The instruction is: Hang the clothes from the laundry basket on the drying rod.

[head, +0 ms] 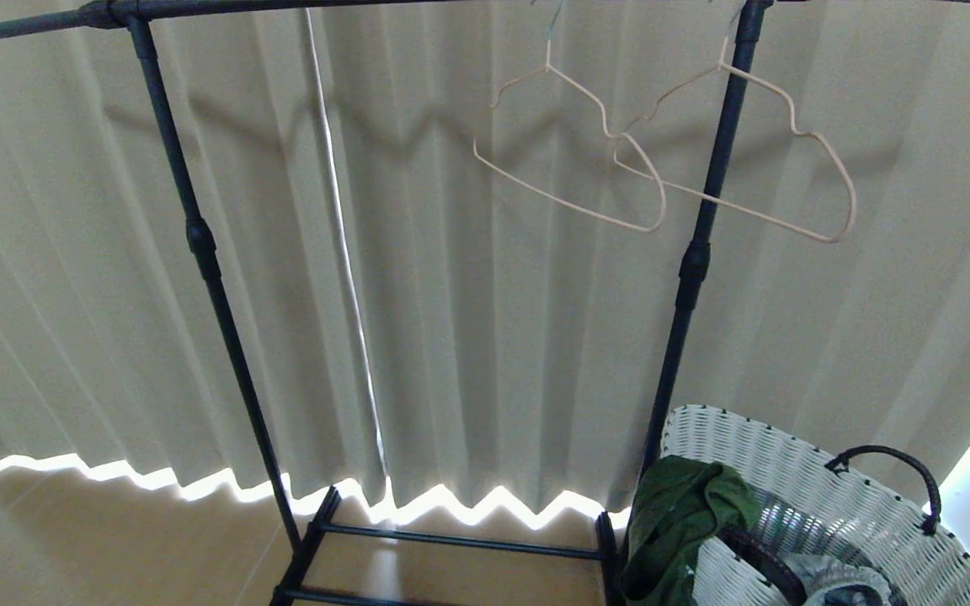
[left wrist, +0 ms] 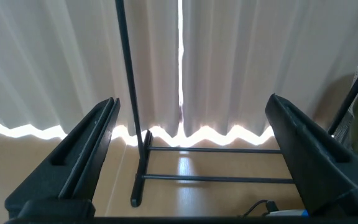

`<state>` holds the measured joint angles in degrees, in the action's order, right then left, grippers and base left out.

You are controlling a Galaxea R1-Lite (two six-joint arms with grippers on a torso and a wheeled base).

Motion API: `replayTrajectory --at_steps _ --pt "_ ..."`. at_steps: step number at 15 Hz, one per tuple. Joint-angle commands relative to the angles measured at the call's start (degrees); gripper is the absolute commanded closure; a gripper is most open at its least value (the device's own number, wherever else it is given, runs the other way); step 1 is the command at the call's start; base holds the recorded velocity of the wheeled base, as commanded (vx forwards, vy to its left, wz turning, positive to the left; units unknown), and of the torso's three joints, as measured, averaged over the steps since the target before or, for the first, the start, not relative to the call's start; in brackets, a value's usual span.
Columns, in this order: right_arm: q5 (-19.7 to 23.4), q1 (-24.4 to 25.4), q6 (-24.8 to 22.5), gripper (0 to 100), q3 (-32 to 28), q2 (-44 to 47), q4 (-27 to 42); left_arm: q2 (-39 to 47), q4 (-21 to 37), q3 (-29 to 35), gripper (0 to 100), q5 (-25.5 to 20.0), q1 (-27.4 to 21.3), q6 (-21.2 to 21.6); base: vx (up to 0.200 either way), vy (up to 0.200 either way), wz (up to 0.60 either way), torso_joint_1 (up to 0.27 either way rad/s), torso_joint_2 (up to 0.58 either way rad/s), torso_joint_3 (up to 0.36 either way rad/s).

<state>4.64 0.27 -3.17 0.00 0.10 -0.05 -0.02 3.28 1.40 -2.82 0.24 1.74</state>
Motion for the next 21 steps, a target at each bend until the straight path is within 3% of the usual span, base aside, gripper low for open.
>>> replayTrajectory --at_steps 1,3,9,12,13,15,16,17,21 --pt "0.01 0.00 -0.08 0 0.00 -0.01 -0.04 0.02 -0.03 0.00 0 0.00 0.02 0.01 0.000 0.000 -0.60 -0.002 0.01 0.002" --pt "0.01 0.00 0.01 0 0.00 -0.01 -0.04 0.02 -0.03 0.00 0 0.00 0.02 0.01 0.000 0.000 -0.60 0.000 0.00 0.005" --pt "-0.07 0.00 -0.17 0 0.00 -0.01 -0.04 0.02 -0.03 0.00 0 0.00 0.02 0.01 0.000 0.000 0.00 0.000 0.00 0.000" --pt "0.28 0.00 -5.71 0 0.00 -0.10 0.40 0.02 -0.03 0.00 0 0.18 0.02 -0.34 0.000 0.000 0.00 0.000 0.00 0.000" --pt "1.60 0.61 -7.20 0 -2.72 2.28 2.16 0.02 -0.03 0.00 0 0.18 0.02 -0.34 0.000 0.000 0.00 0.000 0.00 0.000" --pt "0.98 1.40 -11.77 0 -9.76 10.71 10.16 0.02 -0.03 0.00 0 0.18 0.11 -0.34 0.000 0.000 0.00 0.000 0.00 0.000" --pt "0.98 1.40 -11.86 0 -9.93 11.06 10.51 0.02 -0.03 0.00 0 0.18 0.11 -0.34 0.000 0.000 0.00 0.000 0.00 0.000" --pt "0.89 1.49 -14.94 0 -13.10 23.98 14.29 0.02 -0.03 0.00 0 0.18 0.11 -0.34 0.000 0.000 0.00 0.000 0.00 0.000" --pt "-0.43 1.40 -16.08 0 -14.59 48.59 10.60 0.02 -0.03 0.00 0 0.18 0.02 -0.34 0.000 0.000 0.00 0.000 0.00 0.000"
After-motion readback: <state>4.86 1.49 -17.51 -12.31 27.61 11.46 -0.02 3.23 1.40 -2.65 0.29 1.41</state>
